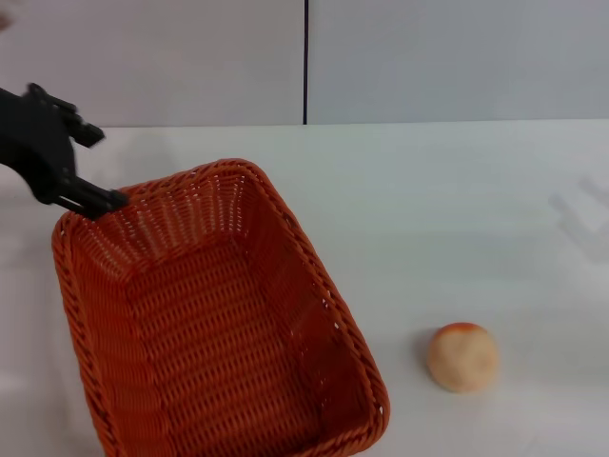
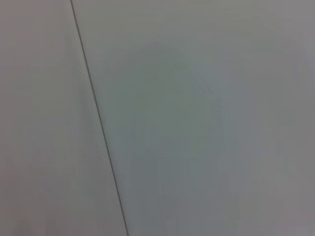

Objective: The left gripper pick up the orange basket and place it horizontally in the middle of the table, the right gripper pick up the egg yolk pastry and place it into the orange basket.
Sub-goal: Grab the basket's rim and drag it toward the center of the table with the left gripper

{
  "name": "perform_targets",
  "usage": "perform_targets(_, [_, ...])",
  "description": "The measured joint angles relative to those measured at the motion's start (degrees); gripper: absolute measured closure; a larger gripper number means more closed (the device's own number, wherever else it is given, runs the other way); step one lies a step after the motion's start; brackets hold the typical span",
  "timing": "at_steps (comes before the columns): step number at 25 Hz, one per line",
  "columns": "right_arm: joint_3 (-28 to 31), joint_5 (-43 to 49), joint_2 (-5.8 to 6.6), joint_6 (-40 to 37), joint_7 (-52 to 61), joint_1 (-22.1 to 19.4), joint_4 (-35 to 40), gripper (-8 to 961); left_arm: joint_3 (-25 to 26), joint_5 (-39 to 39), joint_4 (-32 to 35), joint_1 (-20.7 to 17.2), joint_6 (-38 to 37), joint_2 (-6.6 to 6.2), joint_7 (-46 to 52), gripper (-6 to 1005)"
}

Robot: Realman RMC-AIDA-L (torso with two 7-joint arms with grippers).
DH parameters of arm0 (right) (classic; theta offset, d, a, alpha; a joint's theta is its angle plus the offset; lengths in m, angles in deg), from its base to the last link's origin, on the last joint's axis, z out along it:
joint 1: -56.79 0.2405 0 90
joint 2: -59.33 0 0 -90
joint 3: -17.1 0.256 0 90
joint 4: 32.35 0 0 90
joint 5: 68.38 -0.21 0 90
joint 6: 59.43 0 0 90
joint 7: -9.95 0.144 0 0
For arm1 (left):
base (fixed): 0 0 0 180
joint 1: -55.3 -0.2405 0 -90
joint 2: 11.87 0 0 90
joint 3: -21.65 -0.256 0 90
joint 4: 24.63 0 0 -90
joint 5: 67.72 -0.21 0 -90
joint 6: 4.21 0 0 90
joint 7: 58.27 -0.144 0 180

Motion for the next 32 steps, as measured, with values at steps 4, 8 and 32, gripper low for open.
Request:
perform_targets(4, [0.27, -0.02, -0.04, 0.03, 0.05, 0.09, -0.07, 377, -4.01, -0.28, -0.27, 0.66, 0.12, 0.1, 3.63, 200])
perform_targets(8, [0.11, -0.02, -0.06, 0.04, 0.04, 0.39, -0.45, 377, -6.4, -0.17, -0.22, 0.91, 0.99, 0.21, 5.96, 201])
perform_targets(32, [-0.17, -0.01, -0.11, 0.25, -0.33, -0.16, -1.27, 377, -25.24, -6.17, -11.66, 1.68, 21.2, 0.62, 11.44, 201])
